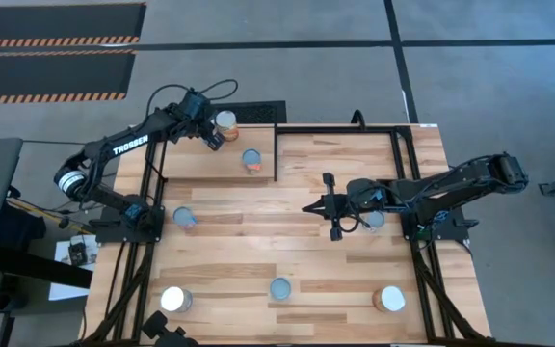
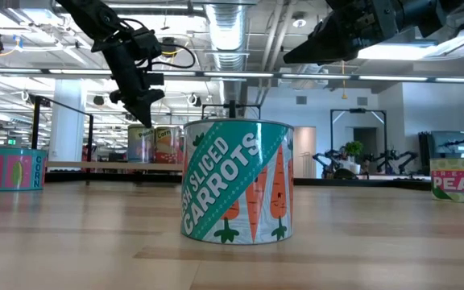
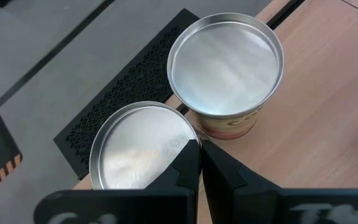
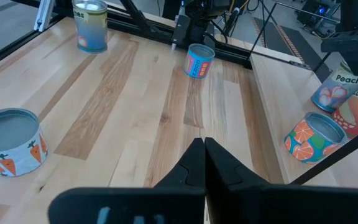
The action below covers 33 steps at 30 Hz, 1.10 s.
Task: Pick and place cans onto a shelf
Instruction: Put the top canned peaches on the shelf, then put the small canned corn on the shelf
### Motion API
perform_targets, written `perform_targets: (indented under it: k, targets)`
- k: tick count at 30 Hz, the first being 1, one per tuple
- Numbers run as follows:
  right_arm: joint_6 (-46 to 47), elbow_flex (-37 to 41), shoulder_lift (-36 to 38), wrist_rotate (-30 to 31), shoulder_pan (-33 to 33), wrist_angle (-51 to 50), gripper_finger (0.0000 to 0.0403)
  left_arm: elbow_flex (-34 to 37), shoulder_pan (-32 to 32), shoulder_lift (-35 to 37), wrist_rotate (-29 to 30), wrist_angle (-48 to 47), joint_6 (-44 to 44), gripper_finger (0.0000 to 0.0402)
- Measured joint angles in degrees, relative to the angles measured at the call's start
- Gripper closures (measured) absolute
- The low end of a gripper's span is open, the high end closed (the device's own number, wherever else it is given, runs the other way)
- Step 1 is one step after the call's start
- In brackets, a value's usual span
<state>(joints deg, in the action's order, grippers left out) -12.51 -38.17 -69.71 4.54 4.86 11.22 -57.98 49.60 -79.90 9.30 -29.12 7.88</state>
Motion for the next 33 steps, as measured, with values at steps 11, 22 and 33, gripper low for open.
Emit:
perform_targets:
  k: [11,22,33]
  targets:
    - [0.0,0.0,0.0,0.0,0.0,0.0,0.0391,0.0,0.0,0.0,0.1,-0.1,-0.4,0.0385]
    - [-0.1,0.0,0.0,0.0,0.0,0.0,0.039,0.0,0.0,1.1,0.1,-0.9,0.5,0.0336]
    - [-1.2,0.0,0.0,0.0,0.3,0.2,0.039,0.0,-3.4,10.6,-1.8,-7.1,1.0,0.0332]
